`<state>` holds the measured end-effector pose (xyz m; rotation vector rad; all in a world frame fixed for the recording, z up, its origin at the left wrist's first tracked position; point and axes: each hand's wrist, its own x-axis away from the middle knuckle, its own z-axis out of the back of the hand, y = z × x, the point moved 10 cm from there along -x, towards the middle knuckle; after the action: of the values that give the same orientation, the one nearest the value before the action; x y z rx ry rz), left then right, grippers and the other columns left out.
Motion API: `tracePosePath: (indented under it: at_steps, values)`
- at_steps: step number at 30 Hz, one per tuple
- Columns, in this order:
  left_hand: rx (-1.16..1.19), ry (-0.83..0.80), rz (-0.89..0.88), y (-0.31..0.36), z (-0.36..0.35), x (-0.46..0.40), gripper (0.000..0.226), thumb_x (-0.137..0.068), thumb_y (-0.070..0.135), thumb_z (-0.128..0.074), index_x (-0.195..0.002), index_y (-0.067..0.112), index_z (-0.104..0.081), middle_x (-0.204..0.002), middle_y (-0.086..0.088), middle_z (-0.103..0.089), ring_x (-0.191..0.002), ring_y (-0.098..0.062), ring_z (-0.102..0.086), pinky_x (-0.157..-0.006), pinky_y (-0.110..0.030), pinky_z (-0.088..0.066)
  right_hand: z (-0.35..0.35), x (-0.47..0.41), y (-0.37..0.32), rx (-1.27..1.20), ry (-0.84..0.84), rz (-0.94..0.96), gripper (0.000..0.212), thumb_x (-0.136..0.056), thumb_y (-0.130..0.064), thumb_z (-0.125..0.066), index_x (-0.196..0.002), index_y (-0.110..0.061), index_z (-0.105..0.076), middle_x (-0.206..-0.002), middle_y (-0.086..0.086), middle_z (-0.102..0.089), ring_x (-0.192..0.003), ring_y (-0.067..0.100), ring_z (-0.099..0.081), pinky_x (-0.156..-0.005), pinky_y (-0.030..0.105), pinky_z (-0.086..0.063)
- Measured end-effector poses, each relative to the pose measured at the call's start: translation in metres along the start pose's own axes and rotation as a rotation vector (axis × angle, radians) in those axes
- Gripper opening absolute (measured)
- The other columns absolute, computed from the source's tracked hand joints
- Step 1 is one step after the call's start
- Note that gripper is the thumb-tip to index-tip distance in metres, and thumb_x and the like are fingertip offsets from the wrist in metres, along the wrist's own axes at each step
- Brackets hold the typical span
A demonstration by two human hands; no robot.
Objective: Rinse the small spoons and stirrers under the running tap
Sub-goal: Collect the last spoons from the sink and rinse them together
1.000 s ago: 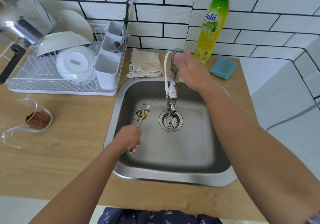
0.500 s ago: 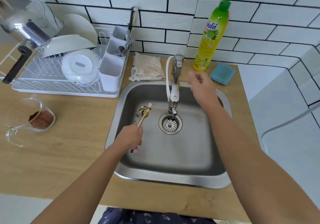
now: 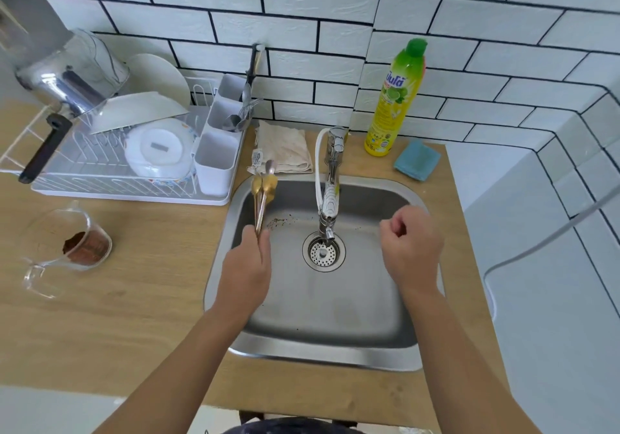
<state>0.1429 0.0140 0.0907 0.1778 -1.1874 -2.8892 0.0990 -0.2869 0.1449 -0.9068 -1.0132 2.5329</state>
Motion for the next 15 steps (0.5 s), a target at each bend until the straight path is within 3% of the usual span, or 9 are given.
tracePosePath:
  at_steps: [2,4,5,7,8,10,12,13,15]
  values:
    - [-0.184,-0.314,0.081,-0.026,-0.037,0.002,0.021,-0.103,0.035,-0.04,-0.09,0.019,-0.045,-0.069,-0.006,-0.058,-0.06,-0.026,-0.057,-0.051,-0.039,-0.044,-0.044,0.023,0.033,0.11,-0.379,-0.133,0.009,-0.084,-0.006,-0.064,-0.079,-0.013,-0.061,-0.082,0.005,-0.062,-0.079,0.021,-0.057,-0.07,0.012,-0.038]
    - [-0.523,-0.809,0.126,-0.055,-0.073,0.025,0.034,-0.098,0.031,-0.058,-0.114,0.002,-0.054,-0.104,-0.017,-0.064,-0.094,-0.035,-0.064,-0.081,-0.043,-0.053,-0.088,0.075,0.07,0.316,-0.907,-0.279,0.022,-0.093,-0.016,-0.068,-0.114,-0.008,-0.068,-0.124,0.011,-0.062,-0.112,0.029,-0.06,-0.097,0.028,-0.045]
    - [-0.699,-0.904,0.077,-0.066,-0.076,0.029,0.042,-0.093,0.029,-0.065,-0.12,-0.001,-0.054,-0.115,-0.018,-0.062,-0.104,-0.034,-0.062,-0.088,-0.04,-0.052,-0.092,0.088,0.078,0.365,-0.993,-0.3,0.023,-0.093,-0.019,-0.069,-0.114,-0.009,-0.067,-0.127,0.013,-0.059,-0.113,0.029,-0.06,-0.096,0.032,-0.046]
    - [-0.631,-0.845,0.133,-0.066,-0.07,0.025,0.033,-0.092,0.023,-0.065,-0.115,0.001,-0.055,-0.111,-0.016,-0.062,-0.098,-0.03,-0.064,-0.08,-0.036,-0.052,-0.082,0.072,0.07,0.303,-0.827,-0.315,0.01,-0.088,-0.015,-0.07,-0.088,-0.014,-0.06,-0.103,0.009,-0.062,-0.091,0.028,-0.06,-0.078,0.036,-0.048]
    - [-0.497,-0.709,0.126,-0.058,-0.062,0.015,0.02,-0.097,0.024,-0.057,-0.105,0.006,-0.055,-0.1,-0.013,-0.063,-0.085,-0.025,-0.065,-0.068,-0.035,-0.052,-0.072,0.057,0.063,0.259,-0.689,-0.307,0.019,-0.085,-0.011,-0.069,-0.077,-0.017,-0.052,-0.087,0.005,-0.059,-0.08,0.026,-0.057,-0.068,0.036,-0.044]
    - [-0.187,-0.353,0.131,-0.043,-0.037,0.004,0.028,-0.104,0.036,-0.039,-0.081,0.022,-0.043,-0.071,-0.004,-0.058,-0.058,-0.015,-0.054,-0.046,-0.029,-0.035,-0.05,0.033,0.044,0.187,-0.443,-0.226,0.029,-0.079,-0.006,-0.066,-0.068,-0.018,-0.043,-0.07,-0.001,-0.05,-0.066,0.017,-0.047,-0.058,0.031,-0.036]
    - [-0.002,-0.084,0.026,-0.024,-0.015,0.005,0.031,-0.104,0.04,-0.035,-0.075,0.028,-0.033,-0.057,0.0,-0.05,-0.047,-0.014,-0.049,-0.041,-0.026,-0.027,-0.031,0.019,0.024,0.101,-0.263,-0.12,0.027,-0.077,-0.004,-0.065,-0.067,-0.015,-0.043,-0.065,-0.003,-0.046,-0.062,0.008,-0.042,-0.056,0.019,-0.032]
    - [0.018,-0.045,-0.02,-0.017,-0.011,0.006,0.03,-0.104,0.038,-0.036,-0.075,0.029,-0.032,-0.055,0.001,-0.049,-0.045,-0.014,-0.049,-0.04,-0.025,-0.026,-0.027,0.017,0.018,0.079,-0.216,-0.088,0.025,-0.077,-0.003,-0.065,-0.067,-0.013,-0.045,-0.065,-0.004,-0.045,-0.061,0.007,-0.042,-0.057,0.018,-0.032]
    - [-0.044,-0.186,0.034,-0.026,-0.03,0.001,0.025,-0.104,0.032,-0.038,-0.08,0.026,-0.036,-0.062,-0.004,-0.056,-0.053,-0.024,-0.057,-0.043,-0.031,-0.034,-0.037,0.02,0.026,0.113,-0.29,-0.123,0.015,-0.078,-0.003,-0.066,-0.072,-0.01,-0.054,-0.069,-0.003,-0.051,-0.065,0.006,-0.047,-0.06,0.022,-0.034]
